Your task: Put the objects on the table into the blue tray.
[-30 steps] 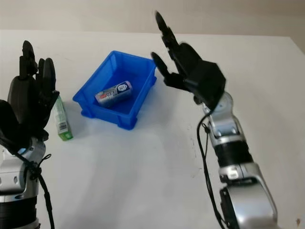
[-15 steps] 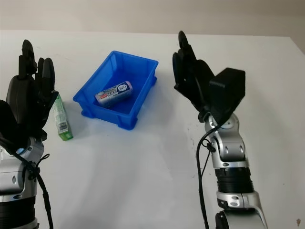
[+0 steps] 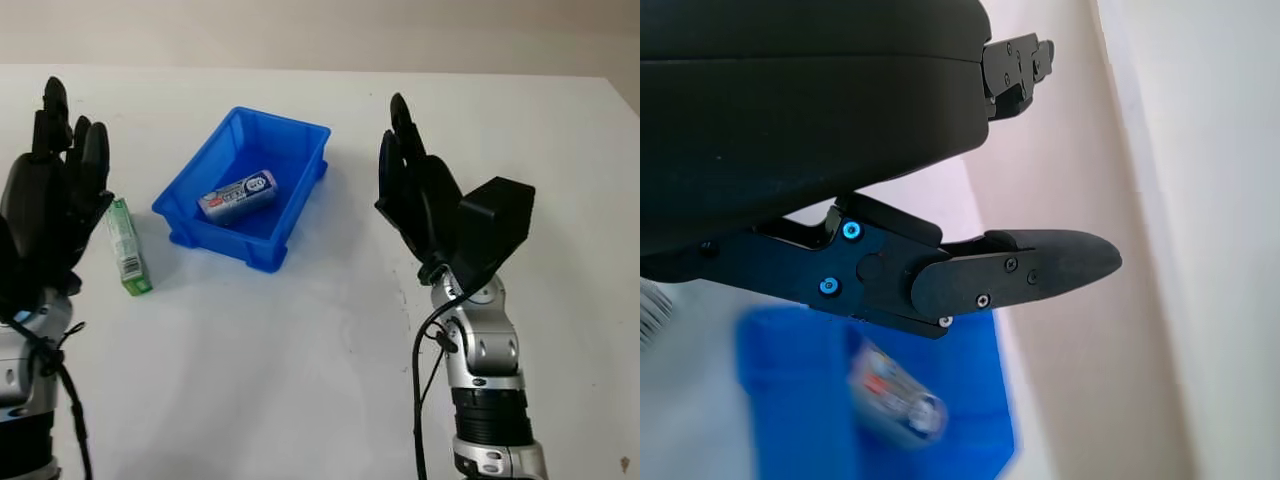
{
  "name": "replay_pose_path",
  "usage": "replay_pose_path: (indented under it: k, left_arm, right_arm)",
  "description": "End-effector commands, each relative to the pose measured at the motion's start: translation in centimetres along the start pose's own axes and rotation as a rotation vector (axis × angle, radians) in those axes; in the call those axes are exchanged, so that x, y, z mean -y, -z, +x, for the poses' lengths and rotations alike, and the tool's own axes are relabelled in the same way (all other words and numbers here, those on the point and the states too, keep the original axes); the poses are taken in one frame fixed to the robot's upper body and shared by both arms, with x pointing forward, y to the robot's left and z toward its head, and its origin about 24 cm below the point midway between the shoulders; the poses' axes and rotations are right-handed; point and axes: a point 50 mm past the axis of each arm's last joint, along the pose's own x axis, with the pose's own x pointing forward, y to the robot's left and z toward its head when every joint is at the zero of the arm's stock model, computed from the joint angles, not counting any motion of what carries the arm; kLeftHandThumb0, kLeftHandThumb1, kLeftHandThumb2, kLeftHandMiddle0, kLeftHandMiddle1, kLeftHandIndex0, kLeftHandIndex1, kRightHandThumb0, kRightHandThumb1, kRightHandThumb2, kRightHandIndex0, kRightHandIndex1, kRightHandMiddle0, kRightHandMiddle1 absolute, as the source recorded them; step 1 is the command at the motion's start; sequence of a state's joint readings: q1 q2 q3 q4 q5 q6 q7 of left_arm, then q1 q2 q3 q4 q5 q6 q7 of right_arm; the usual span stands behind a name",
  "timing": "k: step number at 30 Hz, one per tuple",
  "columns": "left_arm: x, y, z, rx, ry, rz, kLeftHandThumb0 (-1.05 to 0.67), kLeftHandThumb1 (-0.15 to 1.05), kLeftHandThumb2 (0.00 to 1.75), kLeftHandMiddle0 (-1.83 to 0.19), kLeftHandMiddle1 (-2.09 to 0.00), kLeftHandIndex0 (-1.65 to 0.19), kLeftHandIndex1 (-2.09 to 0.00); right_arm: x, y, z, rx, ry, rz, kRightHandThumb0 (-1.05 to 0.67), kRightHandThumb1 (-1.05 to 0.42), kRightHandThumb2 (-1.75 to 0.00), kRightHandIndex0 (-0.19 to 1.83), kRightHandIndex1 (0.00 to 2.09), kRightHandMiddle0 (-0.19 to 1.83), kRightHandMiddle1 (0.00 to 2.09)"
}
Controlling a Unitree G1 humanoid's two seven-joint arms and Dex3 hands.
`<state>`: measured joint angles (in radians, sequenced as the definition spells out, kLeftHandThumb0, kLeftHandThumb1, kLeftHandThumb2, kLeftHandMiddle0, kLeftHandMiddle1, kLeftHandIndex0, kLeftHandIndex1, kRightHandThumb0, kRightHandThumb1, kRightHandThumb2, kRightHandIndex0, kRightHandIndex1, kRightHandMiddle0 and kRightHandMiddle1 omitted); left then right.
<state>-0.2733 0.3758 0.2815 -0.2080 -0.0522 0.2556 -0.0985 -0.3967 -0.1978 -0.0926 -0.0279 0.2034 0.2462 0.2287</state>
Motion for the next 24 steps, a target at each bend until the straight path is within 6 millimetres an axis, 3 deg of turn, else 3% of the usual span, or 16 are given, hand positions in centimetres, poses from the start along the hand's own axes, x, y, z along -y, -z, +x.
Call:
replay_pose_path:
  k: [1,10,13,15,18,24]
  left_arm:
    - [-1.5,-0.3,0.0,0.009,-0.009,0.094,-0.71,1.05,0.51,0.13,-0.06,0.15,-0.05]
    - [-6.3,-1.9,0.8,0.031,0.151,0.462,-0.69,1.05,0.40,0.00,-0.08,0.02,-0.09]
    - [-7.6,-2.7,1.0,-0.014,0.207,0.498,-0.67,1.04,0.18,-0.02,-0.06,-0.01,-0.08]
    - [-8.4,-3.7,1.1,-0.040,0.263,0.662,-0.73,0.99,0.08,-0.02,-0.06,-0.01,-0.07]
    - [-9.0,-4.8,1.4,-0.114,0.350,0.975,-0.82,0.91,0.04,0.02,-0.04,0.03,-0.05]
    - [-8.6,-4.6,1.6,-0.048,0.477,1.268,-0.74,0.85,0.04,0.00,-0.06,0.02,-0.06]
  right_arm:
    - [-0.1,-0.1,-0.1,0.007,-0.006,0.007,-0.77,-1.05,-0.79,-0.19,0.00,-0.19,0.00]
    - [0.1,-0.1,-0.2,0.001,-0.013,0.016,-0.78,-1.05,-0.79,-0.19,0.00,-0.19,0.00]
    - [0.0,-0.1,-0.2,-0.001,-0.019,0.016,-0.78,-1.05,-0.79,-0.19,0.00,-0.19,0.00]
    - [0.0,0.0,-0.2,-0.001,-0.023,0.013,-0.78,-1.05,-0.80,-0.19,0.00,-0.19,0.00]
    - [0.0,0.0,-0.1,0.002,-0.031,0.014,-0.78,-1.05,-0.80,-0.19,0.00,-0.19,0.00]
    - [0.0,0.1,0.0,-0.004,-0.041,0.021,-0.79,-1.05,-0.80,-0.19,0.00,-0.19,0.00]
